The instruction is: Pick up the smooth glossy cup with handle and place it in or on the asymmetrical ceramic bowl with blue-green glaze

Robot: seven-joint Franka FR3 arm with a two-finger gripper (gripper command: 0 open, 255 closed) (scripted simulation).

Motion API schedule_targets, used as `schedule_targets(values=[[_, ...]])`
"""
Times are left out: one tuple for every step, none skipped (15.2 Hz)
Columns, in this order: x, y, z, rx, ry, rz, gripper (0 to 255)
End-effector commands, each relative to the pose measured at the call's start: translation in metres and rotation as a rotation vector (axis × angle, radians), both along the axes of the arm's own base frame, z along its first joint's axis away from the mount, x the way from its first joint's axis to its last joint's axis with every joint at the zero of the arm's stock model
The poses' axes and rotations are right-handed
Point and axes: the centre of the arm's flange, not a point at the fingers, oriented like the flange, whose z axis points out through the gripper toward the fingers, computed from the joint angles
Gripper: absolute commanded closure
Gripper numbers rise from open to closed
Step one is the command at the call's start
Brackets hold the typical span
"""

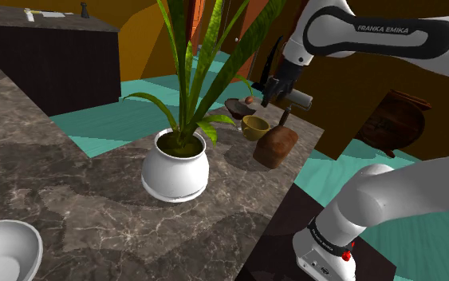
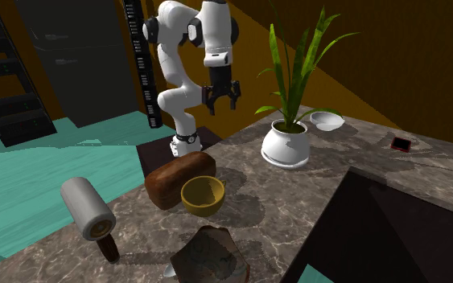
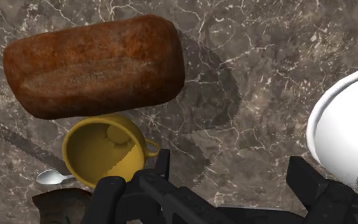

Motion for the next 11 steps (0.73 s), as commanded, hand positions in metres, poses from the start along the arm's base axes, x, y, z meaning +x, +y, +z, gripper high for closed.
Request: schedule_targets(values=[[0.017,-0.011,-0.019,-0.007,0.001,0.002,0],[0.024,-0.015,-0.029,-0.011,0.003,0.002,0],[0.032,-0.020,-0.039,-0.014,0.005,0.003,0],[0.040,-0.024,-0.049,-0.017,0.006,0.003,0],[0.047,-0.029,-0.058,-0.021,0.008,0.004,0],[0.055,-0.033,-0.068,-0.024,0.009,0.004,0],[0.062,-0.038,-0.078,-0.028,0.011,0.005,0],[0.070,-0.042,-0.087,-0.031,0.013,0.005,0],[0.077,-0.047,-0.097,-0.035,0.014,0.006,0],[0.085,-0.052,-0.107,-0.038,0.016,0.007,0],[0.092,-0.056,-0.117,-0.041,0.017,0.007,0]])
